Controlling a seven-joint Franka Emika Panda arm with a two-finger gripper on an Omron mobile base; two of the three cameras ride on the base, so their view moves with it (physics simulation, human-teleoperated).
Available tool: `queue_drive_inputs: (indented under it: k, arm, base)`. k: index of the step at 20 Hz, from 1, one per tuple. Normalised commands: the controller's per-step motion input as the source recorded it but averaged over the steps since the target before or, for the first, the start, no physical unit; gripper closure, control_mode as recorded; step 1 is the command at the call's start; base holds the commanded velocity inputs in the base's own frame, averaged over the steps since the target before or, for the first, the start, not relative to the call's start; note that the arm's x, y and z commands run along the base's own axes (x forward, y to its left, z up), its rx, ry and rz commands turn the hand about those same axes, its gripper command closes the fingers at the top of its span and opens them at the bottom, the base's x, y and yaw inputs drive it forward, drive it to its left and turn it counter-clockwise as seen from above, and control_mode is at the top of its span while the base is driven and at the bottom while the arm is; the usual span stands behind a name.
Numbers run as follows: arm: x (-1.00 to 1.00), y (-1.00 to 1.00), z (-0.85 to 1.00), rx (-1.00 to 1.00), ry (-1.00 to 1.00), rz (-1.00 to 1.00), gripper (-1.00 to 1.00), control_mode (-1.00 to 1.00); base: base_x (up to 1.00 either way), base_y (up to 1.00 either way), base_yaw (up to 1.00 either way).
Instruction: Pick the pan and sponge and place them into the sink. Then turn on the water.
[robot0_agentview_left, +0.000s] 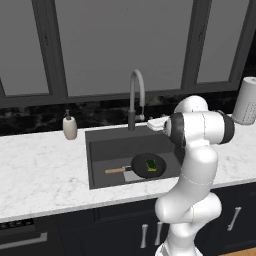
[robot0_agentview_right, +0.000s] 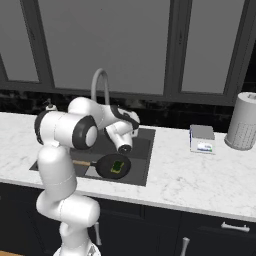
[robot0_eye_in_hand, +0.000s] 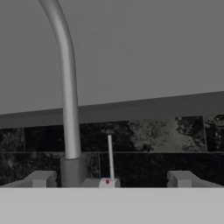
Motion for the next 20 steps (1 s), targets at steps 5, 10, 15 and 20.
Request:
queue_drive_inputs:
  k: [5, 10, 15, 20]
  arm:
    - [0.14, 0.17, 0.01, 0.0, 0.0, -0.01, -1.0, -1.0]
    - [0.15, 0.2, 0.0, 0.0, 0.0, -0.03, -1.0, -1.0]
    - [0.2, 0.02, 0.0, 0.03, 0.0, -0.06, -1.0, -1.0]
    - [0.23, 0.0, 0.0, 0.05, 0.0, -0.09, -1.0, -1.0]
  base:
    - [0.0, 0.0, 0.0]
    - [0.0, 0.0, 0.0]
    - [0.0, 0.0, 0.0]
    - [0.0, 0.0, 0.0]
